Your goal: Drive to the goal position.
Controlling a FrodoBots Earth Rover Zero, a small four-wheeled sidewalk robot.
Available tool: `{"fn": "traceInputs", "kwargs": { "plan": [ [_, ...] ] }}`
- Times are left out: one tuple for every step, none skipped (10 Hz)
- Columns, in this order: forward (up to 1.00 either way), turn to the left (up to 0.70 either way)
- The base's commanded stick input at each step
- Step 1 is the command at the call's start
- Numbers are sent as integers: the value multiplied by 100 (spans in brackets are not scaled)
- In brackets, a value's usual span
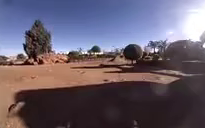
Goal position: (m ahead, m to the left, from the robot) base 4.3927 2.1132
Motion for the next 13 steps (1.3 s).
{"fn": "traceInputs", "kwargs": {
  "plan": [
    [50, 0],
    [50, 0],
    [50, 0],
    [50, 0],
    [50, 0],
    [50, 0],
    [50, 0],
    [50, 0],
    [50, 0],
    [50, 0],
    [50, 0],
    [50, 0],
    [50, 0]
  ]
}}
